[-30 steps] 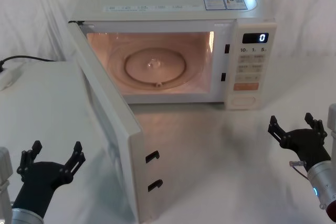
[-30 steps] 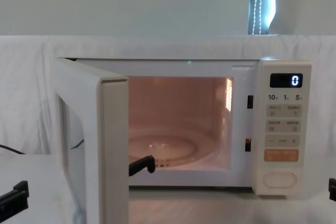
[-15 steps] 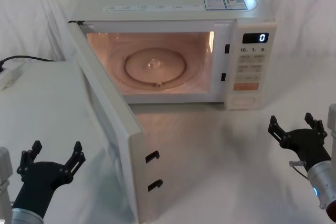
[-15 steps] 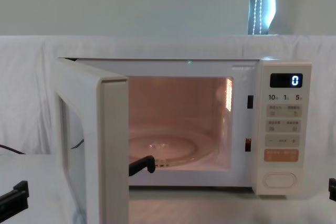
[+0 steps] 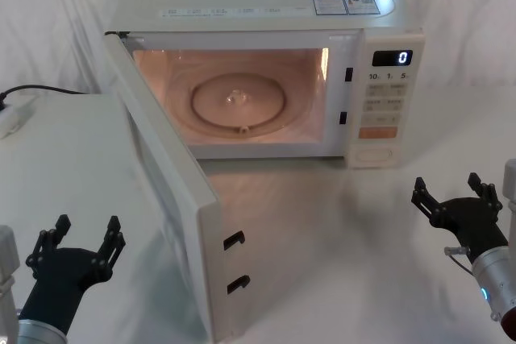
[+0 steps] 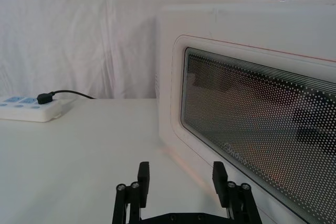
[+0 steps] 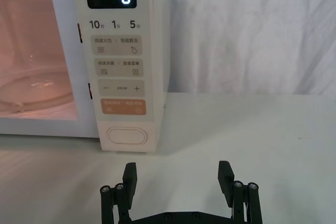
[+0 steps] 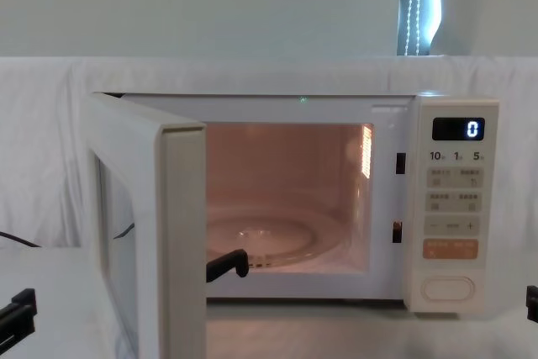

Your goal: Press the button to open the microwave door with one hand; close the microwave door with the other hand.

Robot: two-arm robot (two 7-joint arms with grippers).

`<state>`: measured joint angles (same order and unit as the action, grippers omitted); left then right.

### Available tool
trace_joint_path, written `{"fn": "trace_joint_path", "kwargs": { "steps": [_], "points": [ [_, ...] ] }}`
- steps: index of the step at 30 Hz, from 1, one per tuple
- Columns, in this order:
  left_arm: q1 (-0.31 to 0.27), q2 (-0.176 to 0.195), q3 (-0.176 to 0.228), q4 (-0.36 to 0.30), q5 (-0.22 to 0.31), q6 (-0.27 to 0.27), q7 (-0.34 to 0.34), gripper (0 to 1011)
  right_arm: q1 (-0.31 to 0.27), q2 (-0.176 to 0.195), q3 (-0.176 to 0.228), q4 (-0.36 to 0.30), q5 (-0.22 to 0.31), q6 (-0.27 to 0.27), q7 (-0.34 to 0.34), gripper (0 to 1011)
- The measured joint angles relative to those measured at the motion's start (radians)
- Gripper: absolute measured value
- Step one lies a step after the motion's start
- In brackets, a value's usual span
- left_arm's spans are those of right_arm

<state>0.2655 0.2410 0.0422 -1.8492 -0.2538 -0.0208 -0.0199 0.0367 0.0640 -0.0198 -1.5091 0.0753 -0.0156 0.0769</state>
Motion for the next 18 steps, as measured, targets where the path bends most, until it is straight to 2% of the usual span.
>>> {"fn": "trace_joint_path", "kwargs": {
  "steps": [3, 4, 5, 12, 14, 18],
  "points": [
    [0.0, 0.0, 0.0, 0.0, 0.0, 0.0, 0.0, 725, 0.0, 0.0, 0.0, 0.0, 0.0, 0.0, 0.0, 1002],
    [0.0, 0.0, 0.0, 0.0, 0.0, 0.0, 0.0, 664, 0.0, 0.0, 0.0, 0.0, 0.0, 0.0, 0.0, 1002],
    [0.0, 0.0, 0.0, 0.0, 0.0, 0.0, 0.0, 664, 0.0, 0.0, 0.0, 0.0, 0.0, 0.0, 0.0, 1002],
    [0.0, 0.0, 0.0, 0.0, 0.0, 0.0, 0.0, 416, 0.0, 0.0, 0.0, 0.0, 0.0, 0.0, 0.0, 1002],
    [0.0, 0.0, 0.0, 0.0, 0.0, 0.0, 0.0, 383, 0.0, 0.0, 0.0, 0.0, 0.0, 0.0, 0.0, 1002],
    [0.002, -0.006, -0.004, -0.005, -0.003, 0.003, -0.009, 237, 0.0, 0.0, 0.0, 0.0, 0.0, 0.0, 0.0, 1002]
  ]
}}
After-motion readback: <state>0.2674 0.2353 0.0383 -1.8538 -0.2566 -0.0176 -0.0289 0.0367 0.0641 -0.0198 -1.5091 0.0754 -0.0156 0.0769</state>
